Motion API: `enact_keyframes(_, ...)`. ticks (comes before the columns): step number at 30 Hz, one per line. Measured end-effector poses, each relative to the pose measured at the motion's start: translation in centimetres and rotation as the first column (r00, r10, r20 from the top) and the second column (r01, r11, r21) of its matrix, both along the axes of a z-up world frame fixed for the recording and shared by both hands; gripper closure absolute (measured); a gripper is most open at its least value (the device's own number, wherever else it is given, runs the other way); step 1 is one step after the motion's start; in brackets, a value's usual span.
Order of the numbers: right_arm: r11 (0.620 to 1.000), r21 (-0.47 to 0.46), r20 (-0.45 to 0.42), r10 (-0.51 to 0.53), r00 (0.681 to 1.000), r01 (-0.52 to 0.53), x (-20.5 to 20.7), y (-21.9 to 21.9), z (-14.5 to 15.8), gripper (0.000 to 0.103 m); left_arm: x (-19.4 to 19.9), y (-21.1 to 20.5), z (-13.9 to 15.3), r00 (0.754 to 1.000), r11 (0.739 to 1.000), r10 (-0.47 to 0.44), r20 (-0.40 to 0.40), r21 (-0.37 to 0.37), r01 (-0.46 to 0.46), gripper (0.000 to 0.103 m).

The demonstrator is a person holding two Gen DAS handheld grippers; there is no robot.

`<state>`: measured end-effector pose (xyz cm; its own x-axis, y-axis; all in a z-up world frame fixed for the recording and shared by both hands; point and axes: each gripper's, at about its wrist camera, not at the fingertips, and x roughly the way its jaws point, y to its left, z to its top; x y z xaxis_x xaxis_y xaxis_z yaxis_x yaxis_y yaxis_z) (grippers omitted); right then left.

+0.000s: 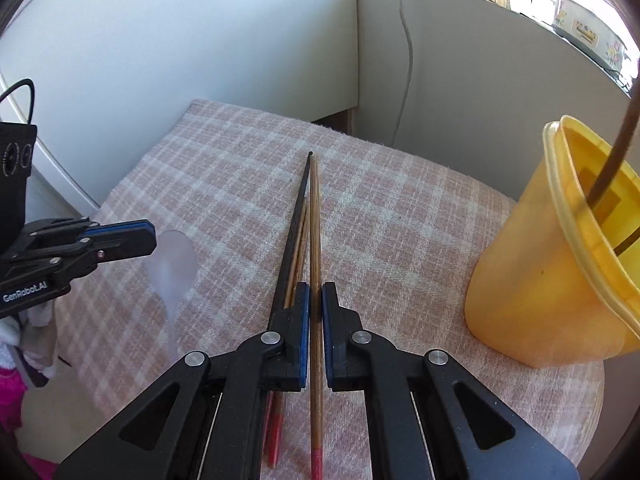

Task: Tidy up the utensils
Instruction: 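Lift the white spoon with the left tool while the right tool lifts its chopstick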

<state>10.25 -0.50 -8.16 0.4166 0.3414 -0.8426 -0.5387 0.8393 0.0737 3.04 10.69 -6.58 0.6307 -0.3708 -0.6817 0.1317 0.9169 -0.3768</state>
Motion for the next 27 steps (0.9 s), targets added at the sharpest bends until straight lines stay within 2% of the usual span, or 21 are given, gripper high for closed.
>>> enact_keyframes(3, 1.0, 0.028, 0.036, -0.008, 0.999, 0.007, -0.8, -0.9, 1.6, 0.098, 0.3, -0.7, 0.6, 1.0, 0.999, -0.006, 0.004, 0.043, 0.006, 0.102)
enact_keyframes(6, 0.999, 0.046, 0.039, -0.018, 0.999, 0.016, -1.3, -1.5, 2.1, 0.098, 1.6, -0.1, -0.5, 0.995, 0.999, 0.002, -0.096, 0.035, 0.002, 0.1)
enact_keyframes(7, 0.999, 0.049, 0.04, -0.019, 0.999, 0.017, -1.5, -1.7, 2.3, 0.098, 2.2, 0.2, -1.2, 0.989, 1.0, 0.005, -0.149, 0.021, -0.002, 0.09)
enact_keyframes(8, 0.999, 0.051, 0.04, -0.02, 0.999, 0.018, -1.7, -1.9, 2.3, 0.098, 2.6, 0.6, -2.0, 0.982, 1.0, 0.005, -0.188, 0.005, -0.004, 0.068)
enact_keyframes(10, 0.998, 0.059, 0.038, -0.018, 0.999, 0.016, -2.0, -2.2, 2.5, 0.098, 2.8, 0.9, -3.5, 0.973, 1.0, -0.002, -0.23, -0.018, -0.002, 0.054)
enact_keyframes(13, 0.997, 0.07, 0.034, -0.02, 0.999, 0.018, -2.4, -2.4, 2.5, 0.098, 3.4, 1.1, -5.2, 0.965, 1.0, -0.009, -0.262, -0.024, 0.003, 0.054)
enact_keyframes(14, 0.997, 0.073, 0.032, -0.021, 0.999, 0.018, -2.4, -2.4, 2.4, 0.098, 3.5, 1.1, -5.6, 0.966, 1.0, -0.01, -0.258, -0.03, 0.002, 0.059)
enact_keyframes(16, 0.997, 0.076, 0.032, -0.023, 0.999, 0.021, -2.4, -2.4, 2.3, 0.098, 3.7, 0.7, -6.3, 0.968, 0.999, -0.032, -0.25, -0.048, 0.021, 0.074)
enact_keyframes(18, 0.997, 0.079, 0.035, -0.027, 0.999, 0.024, -2.4, -2.7, 2.4, 0.098, 3.8, 0.3, -6.9, 0.969, 0.999, -0.039, -0.243, -0.034, 0.032, 0.084)
enact_keyframes(19, 0.996, 0.081, 0.036, -0.029, 0.999, 0.026, -2.5, -2.7, 2.4, 0.098, 3.8, 0.1, -7.1, 0.972, 0.999, -0.04, -0.232, -0.026, 0.035, 0.097)
enact_keyframes(23, 0.996, 0.084, 0.052, -0.041, 0.998, 0.036, -2.7, -3.1, 2.5, 0.098, 4.0, -0.1, -6.8, 0.978, 0.998, -0.035, -0.205, -0.058, 0.024, 0.1)
enact_keyframes(27, 0.993, 0.107, 0.063, -0.054, 0.997, 0.047, -3.0, -4.2, 3.3, 0.098, 3.7, 0.1, -5.2, 0.988, 0.999, -0.026, -0.154, -0.038, 0.02, 0.101)
